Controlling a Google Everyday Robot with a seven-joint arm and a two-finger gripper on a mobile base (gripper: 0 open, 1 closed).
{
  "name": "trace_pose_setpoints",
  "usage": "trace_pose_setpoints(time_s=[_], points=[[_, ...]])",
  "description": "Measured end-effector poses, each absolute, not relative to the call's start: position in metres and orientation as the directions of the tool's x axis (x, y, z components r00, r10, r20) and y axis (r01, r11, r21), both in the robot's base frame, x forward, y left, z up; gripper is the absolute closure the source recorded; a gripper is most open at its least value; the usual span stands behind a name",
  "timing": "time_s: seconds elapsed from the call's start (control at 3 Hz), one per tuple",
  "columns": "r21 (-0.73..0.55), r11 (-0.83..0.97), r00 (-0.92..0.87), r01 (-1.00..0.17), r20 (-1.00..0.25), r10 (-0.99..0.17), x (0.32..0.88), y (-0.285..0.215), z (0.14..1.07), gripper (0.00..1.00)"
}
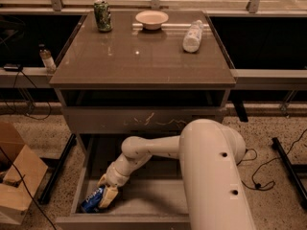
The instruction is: Pick pepsi can from middle drawer and place on counter
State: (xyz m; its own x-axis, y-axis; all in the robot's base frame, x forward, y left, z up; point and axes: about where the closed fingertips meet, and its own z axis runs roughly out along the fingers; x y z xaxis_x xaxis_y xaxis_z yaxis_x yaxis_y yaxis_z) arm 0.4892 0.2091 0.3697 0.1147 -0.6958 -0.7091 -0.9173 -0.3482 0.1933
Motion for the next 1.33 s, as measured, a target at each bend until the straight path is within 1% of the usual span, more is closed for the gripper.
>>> trace_pose_setpoints(time_s=[0.33,0.67,1.0,1.33], points=[[0.187,-0.312,0.091,-0.932,-0.712,-0.697,0.487,0.195,0.39,1.0],[0.172,-0.208,0.029,-0.963,-0.7,-0.713,0.489,0.163,0.423,1.0],[0.13,-0.109,-0.003,-0.986,-0.66,-0.752,0.49,0.121,0.47,1.0],[0.066,-0.048,-0.005,-0.997,-0.635,-0.773,0.496,0.083,0.529,1.0]])
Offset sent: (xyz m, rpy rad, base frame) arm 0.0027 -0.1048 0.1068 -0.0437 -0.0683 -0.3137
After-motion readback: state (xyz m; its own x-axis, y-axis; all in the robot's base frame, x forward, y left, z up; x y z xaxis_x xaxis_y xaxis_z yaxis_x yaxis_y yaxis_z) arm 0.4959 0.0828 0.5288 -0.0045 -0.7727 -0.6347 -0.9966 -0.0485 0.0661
